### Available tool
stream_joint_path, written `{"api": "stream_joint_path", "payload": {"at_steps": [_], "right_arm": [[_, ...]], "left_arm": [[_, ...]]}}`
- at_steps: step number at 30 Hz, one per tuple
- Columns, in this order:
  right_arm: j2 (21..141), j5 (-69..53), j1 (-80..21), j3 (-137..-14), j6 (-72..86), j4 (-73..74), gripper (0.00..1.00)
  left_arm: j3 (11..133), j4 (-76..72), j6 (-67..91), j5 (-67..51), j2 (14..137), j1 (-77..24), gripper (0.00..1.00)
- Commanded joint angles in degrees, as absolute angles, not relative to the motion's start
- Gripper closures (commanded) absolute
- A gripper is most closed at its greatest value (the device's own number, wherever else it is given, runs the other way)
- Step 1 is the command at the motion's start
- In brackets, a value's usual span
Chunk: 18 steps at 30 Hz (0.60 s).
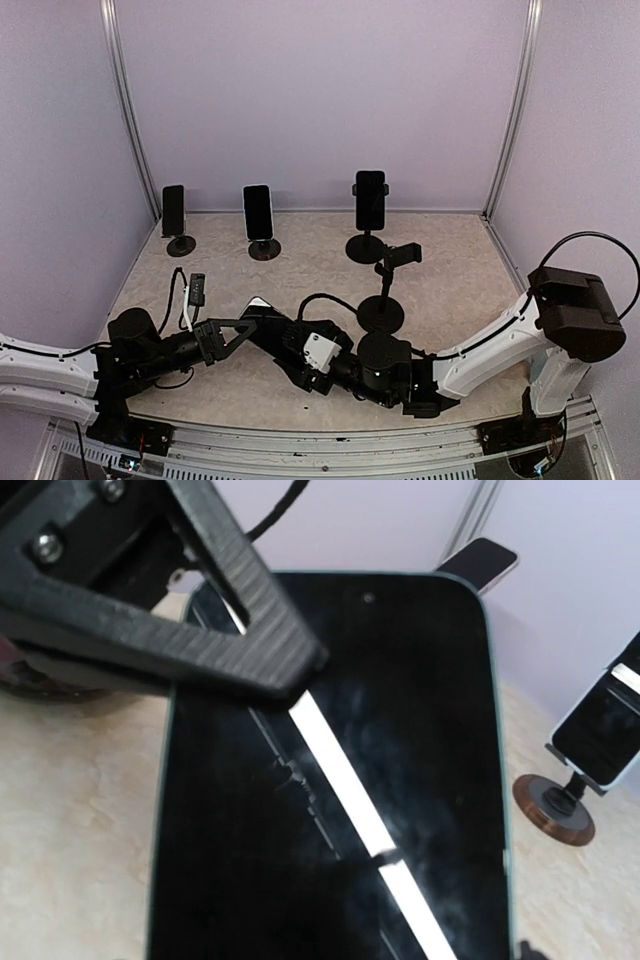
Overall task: Place the phone on the phone stand
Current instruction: Pass from the right arm to the left
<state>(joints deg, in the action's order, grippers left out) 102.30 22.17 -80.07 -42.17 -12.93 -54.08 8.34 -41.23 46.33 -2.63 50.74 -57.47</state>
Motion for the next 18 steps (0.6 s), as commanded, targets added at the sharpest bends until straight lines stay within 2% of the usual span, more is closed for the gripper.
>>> {"api": "stream_joint_path", "payload": {"at_steps": [1, 11, 18], "right_arm": [[103.18, 23.58, -81.02, -44.37, -14.03, -56.55, 0.38], [100.22, 20.13, -81.10, -46.88, -10.59, -47.02, 0.05], [98.46, 18.84, -81.11, -51.69, -6.43, -34.04, 0.00]], "left_arm": [[8.28, -44.34, 45.03, -4.29, 50.67, -57.66, 1.00], [8.37, -43.94, 45.05, -4.58, 49.86, -57.70, 1.00], [8.35, -43.03, 44.36, -4.59, 49.48, -57.74, 1.00]]}}
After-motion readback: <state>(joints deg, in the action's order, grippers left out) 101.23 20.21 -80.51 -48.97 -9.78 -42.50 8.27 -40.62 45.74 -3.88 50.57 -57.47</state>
